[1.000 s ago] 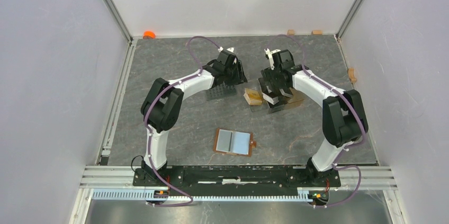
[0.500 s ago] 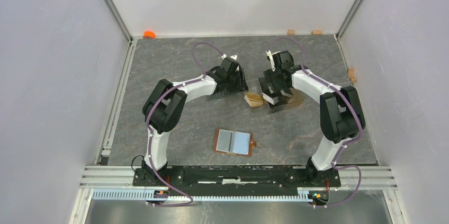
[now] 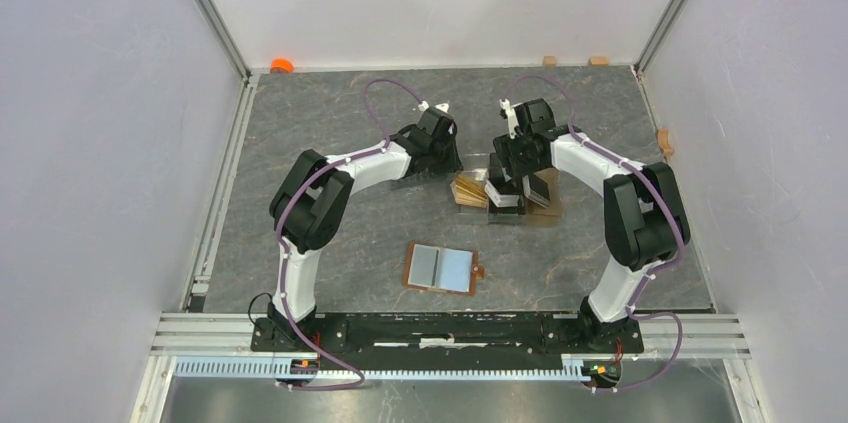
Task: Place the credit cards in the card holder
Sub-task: Pick up the credit card from the storage box.
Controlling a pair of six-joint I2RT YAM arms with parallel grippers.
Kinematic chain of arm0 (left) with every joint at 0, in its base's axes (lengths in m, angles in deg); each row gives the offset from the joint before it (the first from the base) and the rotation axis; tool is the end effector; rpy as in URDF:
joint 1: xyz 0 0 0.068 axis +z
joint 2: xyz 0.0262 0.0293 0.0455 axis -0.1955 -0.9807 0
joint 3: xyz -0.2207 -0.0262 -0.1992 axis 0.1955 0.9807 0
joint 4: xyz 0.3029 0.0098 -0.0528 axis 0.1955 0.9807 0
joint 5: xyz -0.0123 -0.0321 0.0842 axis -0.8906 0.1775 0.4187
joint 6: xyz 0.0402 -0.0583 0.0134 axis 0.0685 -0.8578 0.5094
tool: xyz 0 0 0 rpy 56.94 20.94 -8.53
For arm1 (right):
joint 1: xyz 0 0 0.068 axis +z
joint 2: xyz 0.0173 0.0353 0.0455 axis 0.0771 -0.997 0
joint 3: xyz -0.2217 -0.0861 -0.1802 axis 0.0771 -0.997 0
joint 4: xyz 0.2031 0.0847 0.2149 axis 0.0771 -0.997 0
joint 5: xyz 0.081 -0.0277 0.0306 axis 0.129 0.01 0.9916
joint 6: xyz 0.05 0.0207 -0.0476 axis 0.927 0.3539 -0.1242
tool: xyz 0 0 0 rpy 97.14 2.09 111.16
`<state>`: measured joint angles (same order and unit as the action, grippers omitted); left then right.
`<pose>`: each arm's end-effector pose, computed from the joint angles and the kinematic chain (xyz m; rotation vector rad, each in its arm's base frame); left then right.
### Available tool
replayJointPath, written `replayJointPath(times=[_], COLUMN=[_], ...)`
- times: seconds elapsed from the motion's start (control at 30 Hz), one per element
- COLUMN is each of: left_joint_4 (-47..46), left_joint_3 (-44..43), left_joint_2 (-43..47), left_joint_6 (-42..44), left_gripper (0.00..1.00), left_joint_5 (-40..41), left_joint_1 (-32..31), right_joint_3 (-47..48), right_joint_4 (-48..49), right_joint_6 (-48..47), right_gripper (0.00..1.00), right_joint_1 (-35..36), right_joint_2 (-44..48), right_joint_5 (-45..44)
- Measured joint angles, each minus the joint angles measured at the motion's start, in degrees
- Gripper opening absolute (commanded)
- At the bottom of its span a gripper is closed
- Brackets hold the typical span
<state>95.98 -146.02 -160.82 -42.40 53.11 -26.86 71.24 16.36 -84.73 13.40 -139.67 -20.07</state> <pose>0.4068 -0.3231 0.1493 0.0311 2.4756 -0.6698 0.4023 0.1253 0.1678 -0.3570 2.5817 0.0328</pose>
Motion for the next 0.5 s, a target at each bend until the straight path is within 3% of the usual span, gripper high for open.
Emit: replayJointPath(times=[0.07, 0.23, 0.5], left_joint_4=[0.3, 1.3, 1.4], left_joint_3=[0.0, -0.5, -0.5], left_joint_2=[0.0, 0.0, 0.2], left_joint_6=[0.2, 0.3, 0.3], left_gripper=[0.02, 0.02, 0.02], left_joint_5=[0.6, 1.8, 4.4], left_joint_1=[-0.2, -0.6, -1.5], right_joint_3=[-0.2, -0.6, -4.2], right_joint_4=[-0.2, -0.2, 0.0], right_joint_6=[0.6, 1.6, 2.5], right_gripper=[0.73, 0.69, 0.77], right_joint_1=[0.0, 0.0, 0.4], right_joint_2=[0.0, 0.3, 5.1], right_joint_5=[1.6, 4.0, 2.6])
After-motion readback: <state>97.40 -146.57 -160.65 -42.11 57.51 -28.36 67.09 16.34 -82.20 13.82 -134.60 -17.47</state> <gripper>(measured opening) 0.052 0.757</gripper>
